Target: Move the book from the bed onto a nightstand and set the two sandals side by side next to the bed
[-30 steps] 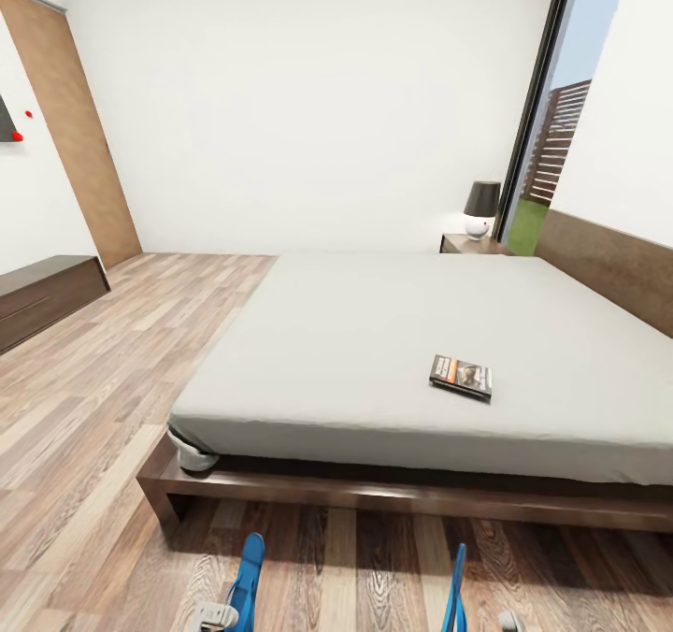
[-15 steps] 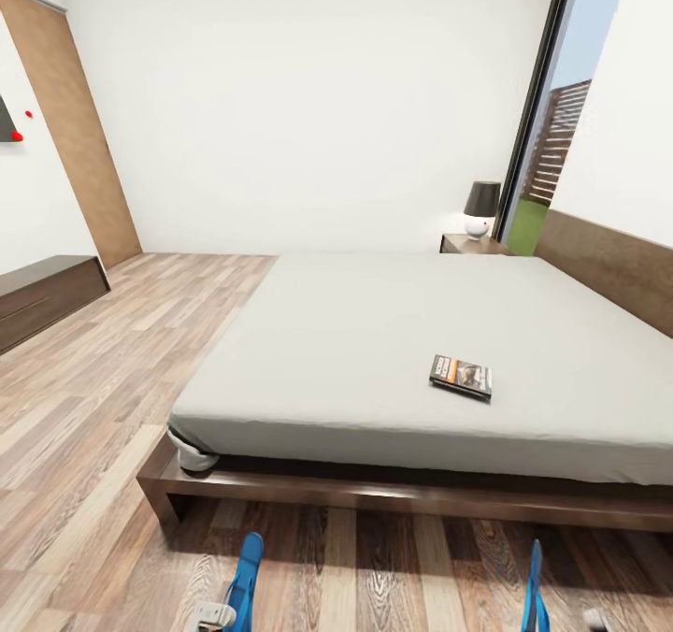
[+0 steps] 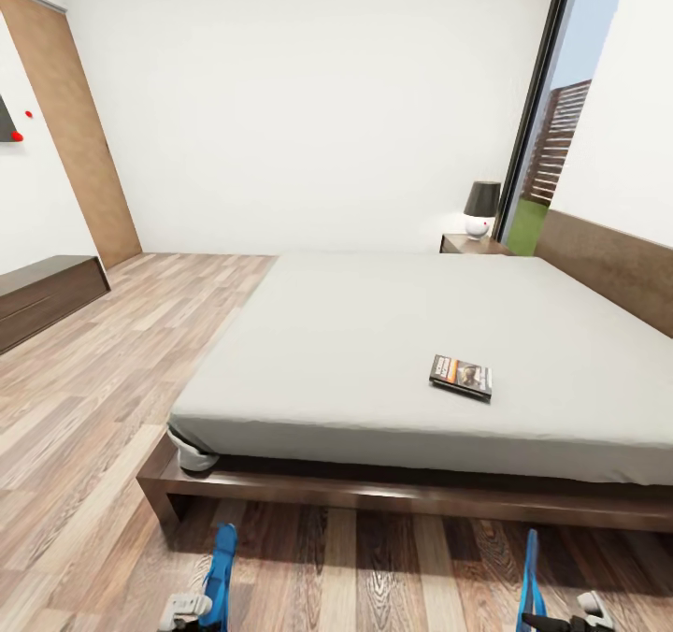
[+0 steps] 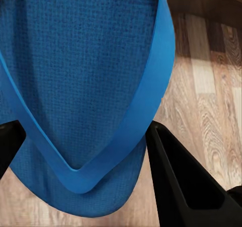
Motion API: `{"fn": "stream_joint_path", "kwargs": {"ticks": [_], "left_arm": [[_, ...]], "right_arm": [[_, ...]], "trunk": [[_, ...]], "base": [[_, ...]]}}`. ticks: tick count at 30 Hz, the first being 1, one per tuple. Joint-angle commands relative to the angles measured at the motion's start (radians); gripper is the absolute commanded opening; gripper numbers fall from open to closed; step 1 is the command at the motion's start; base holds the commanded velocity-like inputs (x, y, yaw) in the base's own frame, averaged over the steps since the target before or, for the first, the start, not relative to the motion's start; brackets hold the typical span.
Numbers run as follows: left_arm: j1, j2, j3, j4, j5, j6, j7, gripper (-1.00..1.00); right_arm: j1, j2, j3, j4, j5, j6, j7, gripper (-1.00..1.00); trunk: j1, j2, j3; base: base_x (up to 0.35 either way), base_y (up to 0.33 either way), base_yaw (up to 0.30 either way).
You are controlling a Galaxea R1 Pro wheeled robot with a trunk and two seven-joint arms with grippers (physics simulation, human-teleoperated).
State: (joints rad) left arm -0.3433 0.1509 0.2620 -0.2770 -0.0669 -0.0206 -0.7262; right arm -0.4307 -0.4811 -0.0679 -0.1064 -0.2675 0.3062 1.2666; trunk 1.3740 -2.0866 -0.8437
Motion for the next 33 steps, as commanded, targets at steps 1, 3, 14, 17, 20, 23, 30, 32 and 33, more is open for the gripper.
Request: {"fn": "stream_joint_path", "kwargs": {"ticks": [1,3,14,17,20,23,30,32,33], "left_arm": [[-0.002,0.005,0.006,-0.002,-0.009,-0.004,-0.003,-1.00],[-0.004,0.014,0.006,-0.027,-0.010,-0.003,0.000,-1.00],[-0.005,0.022,-0.006,-0.241,-0.020,0.177,0.201,-1.00],[-0.005,0.021,-0.017,-0.267,-0.034,0.234,0.244,-1.00],[-0.005,0.020,-0.021,-0.270,-0.061,0.247,0.274,-1.00],[-0.005,0.014,-0.023,-0.270,-0.088,0.252,0.344,-1.00],[-0.005,-0.024,-0.023,-0.263,-0.125,0.276,0.523,-1.00],[-0.005,-0.031,-0.024,-0.263,-0.126,0.290,0.549,-1.00],[-0.005,-0.043,-0.025,-0.263,-0.127,0.304,0.579,-1.00]], "right_arm": [[0.000,0.000,-0.006,-0.001,0.003,0.011,0.003,-1.00],[0.000,0.002,-0.004,0.000,0.004,0.011,0.003,-1.00],[0.000,0.003,-0.003,0.003,0.005,0.008,0.002,-1.00],[0.000,0.003,-0.003,0.004,0.007,0.006,0.002,-1.00],[0.000,0.004,-0.003,0.004,0.008,0.005,0.001,-1.00],[0.000,0.005,-0.003,0.004,0.009,0.004,0.001,-1.00],[0.000,0.006,-0.003,0.005,0.010,0.002,0.001,-1.00],[0.000,0.006,-0.003,0.005,0.010,0.002,0.001,-1.00],[0.000,0.006,-0.003,0.006,0.010,0.002,0.001,-1.00]], "trunk": [[0.000,0.000,-0.001],[0.000,0.000,-0.001],[0.000,0.000,-0.001],[0.000,0.000,-0.001],[0.000,0.000,-0.001],[0.000,0.000,-0.001],[0.000,0.000,-0.001],[0.000,0.000,-0.001],[0.000,0.000,-0.001]], "base": [[0.000,0.000,0.000],[0.000,0.000,0.000],[0.000,0.000,0.000],[0.000,0.000,0.000],[0.000,0.000,0.000],[0.000,0.000,0.000],[0.000,0.000,0.000],[0.000,0.000,0.000],[0.000,0.000,0.000]]}}
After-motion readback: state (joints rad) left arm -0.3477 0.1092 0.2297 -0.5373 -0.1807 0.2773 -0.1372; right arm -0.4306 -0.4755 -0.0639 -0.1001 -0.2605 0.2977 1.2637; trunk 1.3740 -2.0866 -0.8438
